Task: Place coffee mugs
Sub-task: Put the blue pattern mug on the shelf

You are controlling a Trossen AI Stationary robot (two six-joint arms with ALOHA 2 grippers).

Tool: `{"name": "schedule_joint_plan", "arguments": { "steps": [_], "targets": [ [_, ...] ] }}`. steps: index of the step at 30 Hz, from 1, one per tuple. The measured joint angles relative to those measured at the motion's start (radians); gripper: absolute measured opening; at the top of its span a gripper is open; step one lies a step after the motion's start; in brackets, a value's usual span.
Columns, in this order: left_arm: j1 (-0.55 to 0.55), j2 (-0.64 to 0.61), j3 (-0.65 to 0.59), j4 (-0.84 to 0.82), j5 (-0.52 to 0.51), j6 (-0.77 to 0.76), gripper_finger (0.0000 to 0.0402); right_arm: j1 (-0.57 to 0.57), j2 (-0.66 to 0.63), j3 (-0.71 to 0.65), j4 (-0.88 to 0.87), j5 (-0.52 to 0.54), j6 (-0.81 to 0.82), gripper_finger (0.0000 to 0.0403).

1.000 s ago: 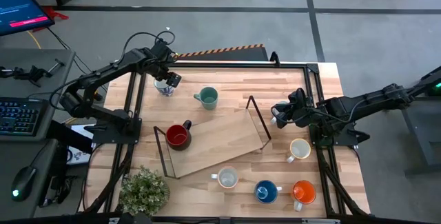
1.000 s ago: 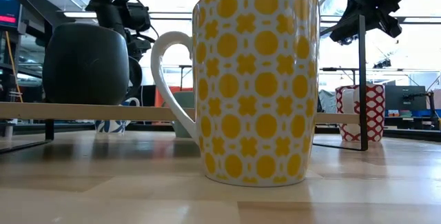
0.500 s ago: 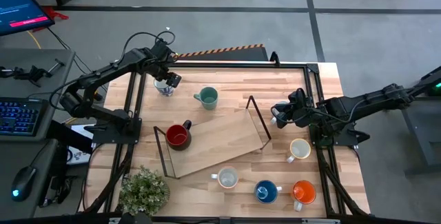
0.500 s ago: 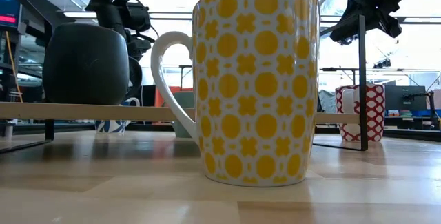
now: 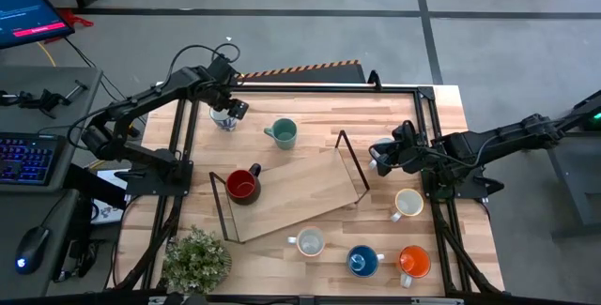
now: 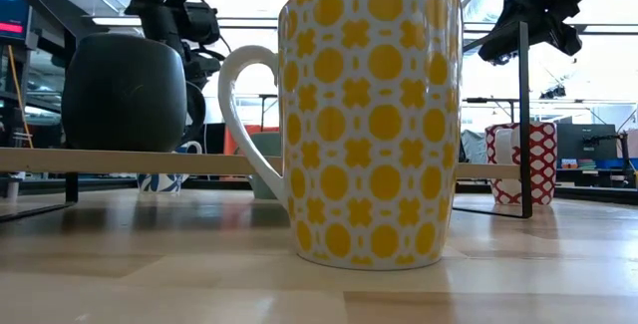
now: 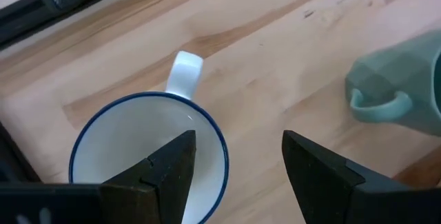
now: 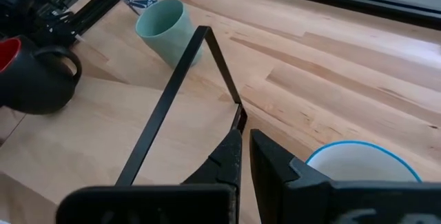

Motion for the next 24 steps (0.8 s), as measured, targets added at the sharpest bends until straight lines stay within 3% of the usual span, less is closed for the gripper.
{"name": "schedule_joint_plan", "arguments": {
  "steps": [4,13,24],
  "targets": [
    [-0.001,0.000,0.000,0.000,0.000,0.029,0.0205,0.000,0.000,0.000,0.000,-0.003,0.000,0.0011],
    [-0.021,0.000,0.000,-0.009,0.006,-0.058,0.0205,0.000,0.000,0.000,0.000,-0.006,0.000,0.0011],
    [-0.052,0.000,0.000,-0.026,-0.096,-0.005,0.0205,0.000,0.000,0.000,0.000,-0.007,0.000,0.0011]
  ]
}}
